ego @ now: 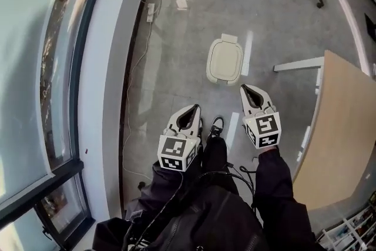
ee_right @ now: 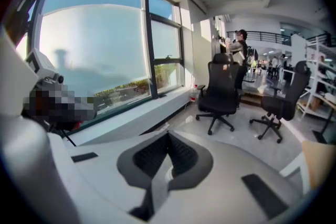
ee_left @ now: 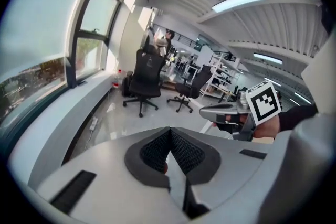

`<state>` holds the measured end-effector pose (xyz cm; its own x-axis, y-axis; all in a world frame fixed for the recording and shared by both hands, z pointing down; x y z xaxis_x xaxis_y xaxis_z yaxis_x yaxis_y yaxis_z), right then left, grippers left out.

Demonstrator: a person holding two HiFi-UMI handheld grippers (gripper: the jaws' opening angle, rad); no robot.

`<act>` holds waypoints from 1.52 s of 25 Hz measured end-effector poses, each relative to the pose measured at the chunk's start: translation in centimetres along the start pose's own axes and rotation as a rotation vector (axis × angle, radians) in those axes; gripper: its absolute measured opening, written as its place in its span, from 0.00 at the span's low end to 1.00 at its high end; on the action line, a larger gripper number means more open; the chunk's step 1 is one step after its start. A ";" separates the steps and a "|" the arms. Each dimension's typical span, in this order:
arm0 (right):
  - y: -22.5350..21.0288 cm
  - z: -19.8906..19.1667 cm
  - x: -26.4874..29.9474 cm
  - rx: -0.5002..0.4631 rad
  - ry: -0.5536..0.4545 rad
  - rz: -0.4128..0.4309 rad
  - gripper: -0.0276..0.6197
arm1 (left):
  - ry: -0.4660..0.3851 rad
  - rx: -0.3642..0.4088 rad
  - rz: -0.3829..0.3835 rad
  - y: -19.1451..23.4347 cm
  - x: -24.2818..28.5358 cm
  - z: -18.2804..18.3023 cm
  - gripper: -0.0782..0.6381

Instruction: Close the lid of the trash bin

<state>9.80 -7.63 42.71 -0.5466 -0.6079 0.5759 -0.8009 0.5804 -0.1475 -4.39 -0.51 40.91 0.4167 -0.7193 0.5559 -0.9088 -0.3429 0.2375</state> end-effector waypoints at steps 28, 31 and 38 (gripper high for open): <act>5.5 22.8 -27.6 0.039 -0.601 -0.185 0.05 | -0.416 0.250 -0.066 -11.5 -13.7 23.9 0.11; 5.9 23.2 -28.4 0.025 -0.615 -0.191 0.05 | -0.442 0.261 -0.069 -12.2 -14.2 24.8 0.11; 6.2 24.4 -29.3 -0.011 -0.647 -0.196 0.05 | -0.490 0.290 -0.078 -13.1 -14.7 26.5 0.11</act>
<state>14.87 0.53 5.28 -0.4303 -0.9027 -0.0070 -0.8996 0.4294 -0.0794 1.93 -1.45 8.49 0.5057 -0.8575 0.0945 -0.8612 -0.5082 -0.0035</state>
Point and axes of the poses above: the fingertips, and each gripper's own axes: x forward along the fingers, y to its left, z out of its top, the point moved 1 cm from there along -x, backward along the fingers, and after that the axes turned 6 degrees about x, right-handed, at the moved point
